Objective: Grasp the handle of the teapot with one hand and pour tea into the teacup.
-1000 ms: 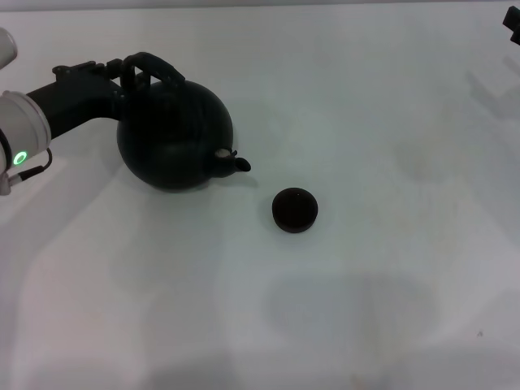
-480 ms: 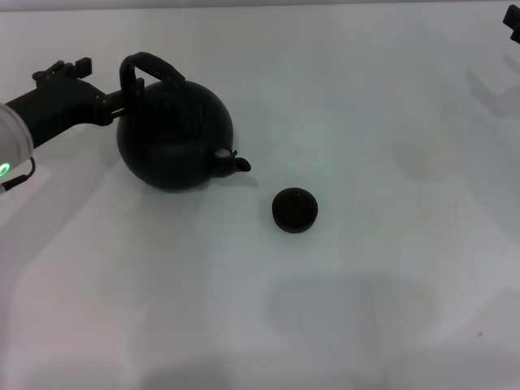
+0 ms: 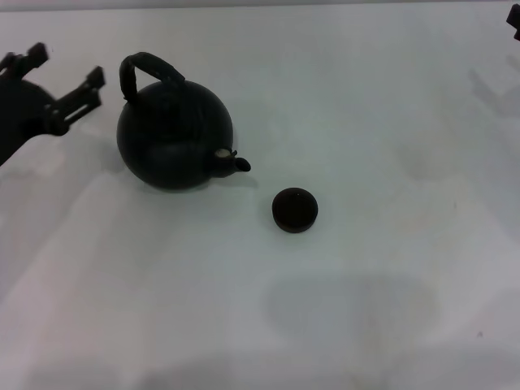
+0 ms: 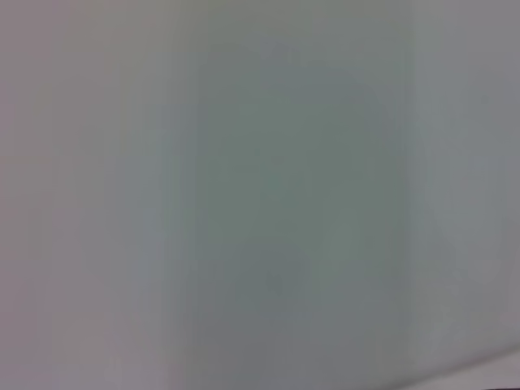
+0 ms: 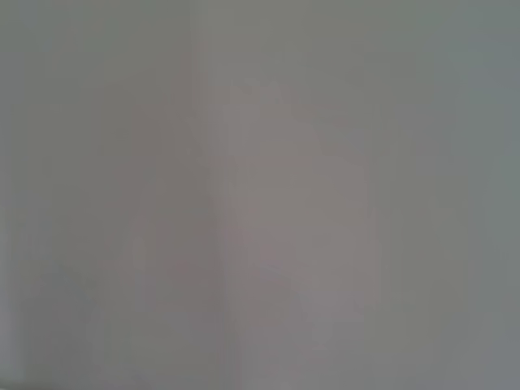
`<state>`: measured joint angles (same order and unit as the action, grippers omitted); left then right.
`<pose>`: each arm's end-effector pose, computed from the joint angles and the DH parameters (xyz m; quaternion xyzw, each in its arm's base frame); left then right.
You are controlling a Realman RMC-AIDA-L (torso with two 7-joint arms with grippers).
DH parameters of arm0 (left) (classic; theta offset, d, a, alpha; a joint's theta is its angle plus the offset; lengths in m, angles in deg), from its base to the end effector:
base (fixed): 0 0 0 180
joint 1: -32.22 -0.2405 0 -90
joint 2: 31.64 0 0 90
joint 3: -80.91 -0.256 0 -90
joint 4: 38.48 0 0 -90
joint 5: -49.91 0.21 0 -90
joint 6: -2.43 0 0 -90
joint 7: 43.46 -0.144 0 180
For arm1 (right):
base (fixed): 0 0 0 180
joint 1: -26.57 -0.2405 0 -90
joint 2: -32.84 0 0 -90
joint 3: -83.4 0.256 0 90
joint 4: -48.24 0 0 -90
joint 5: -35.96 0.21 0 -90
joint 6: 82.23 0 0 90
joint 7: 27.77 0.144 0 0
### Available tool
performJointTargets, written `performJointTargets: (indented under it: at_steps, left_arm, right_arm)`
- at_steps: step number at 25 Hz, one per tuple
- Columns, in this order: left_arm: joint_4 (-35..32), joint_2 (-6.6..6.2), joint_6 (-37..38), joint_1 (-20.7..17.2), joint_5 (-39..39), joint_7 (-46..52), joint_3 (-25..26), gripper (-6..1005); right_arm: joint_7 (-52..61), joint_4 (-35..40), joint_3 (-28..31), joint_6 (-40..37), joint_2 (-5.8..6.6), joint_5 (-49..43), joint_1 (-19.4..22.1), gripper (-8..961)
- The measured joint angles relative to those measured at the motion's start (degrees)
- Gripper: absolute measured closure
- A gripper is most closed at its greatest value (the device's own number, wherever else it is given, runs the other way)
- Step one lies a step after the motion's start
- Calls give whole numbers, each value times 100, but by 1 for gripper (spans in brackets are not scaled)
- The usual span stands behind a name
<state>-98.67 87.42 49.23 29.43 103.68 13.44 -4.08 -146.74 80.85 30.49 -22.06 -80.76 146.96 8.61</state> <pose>-0.2970 0.2907 0.0169 -0.8161 -0.2257 -0.2719 0.4572 0.3487 0.3459 0.0722 -0.7916 0.2706 0.2787 0.4716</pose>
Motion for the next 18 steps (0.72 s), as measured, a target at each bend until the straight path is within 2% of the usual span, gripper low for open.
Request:
performJointTargets:
  at_steps: [5, 9, 11, 14, 18]
  left_arm:
    - [1688, -16, 1539, 199, -1144, -926, 807, 111]
    - [3265, -17, 2460, 536, -1560, -1779, 1723, 112]
    - [3678, -30, 2597, 630, -1627, -2022, 2104, 111]
    - [3963, -39, 2628, 649, -1643, -2212, 2631, 112]
    - [4141, -30, 2650, 575, -1646, -2461, 3182, 112]
  right_arm:
    - [-119, 0, 0, 2, -12, 0, 27, 109]
    - [-355, 0, 6, 4, -60, 0, 63, 109]
    - [-493, -23, 11, 1, -76, 5, 70, 109]
    - [-715, -96, 121, -6, -90, 46, 87, 109]
    - [-1142, -353, 684, 19, -114, 58, 116, 109]
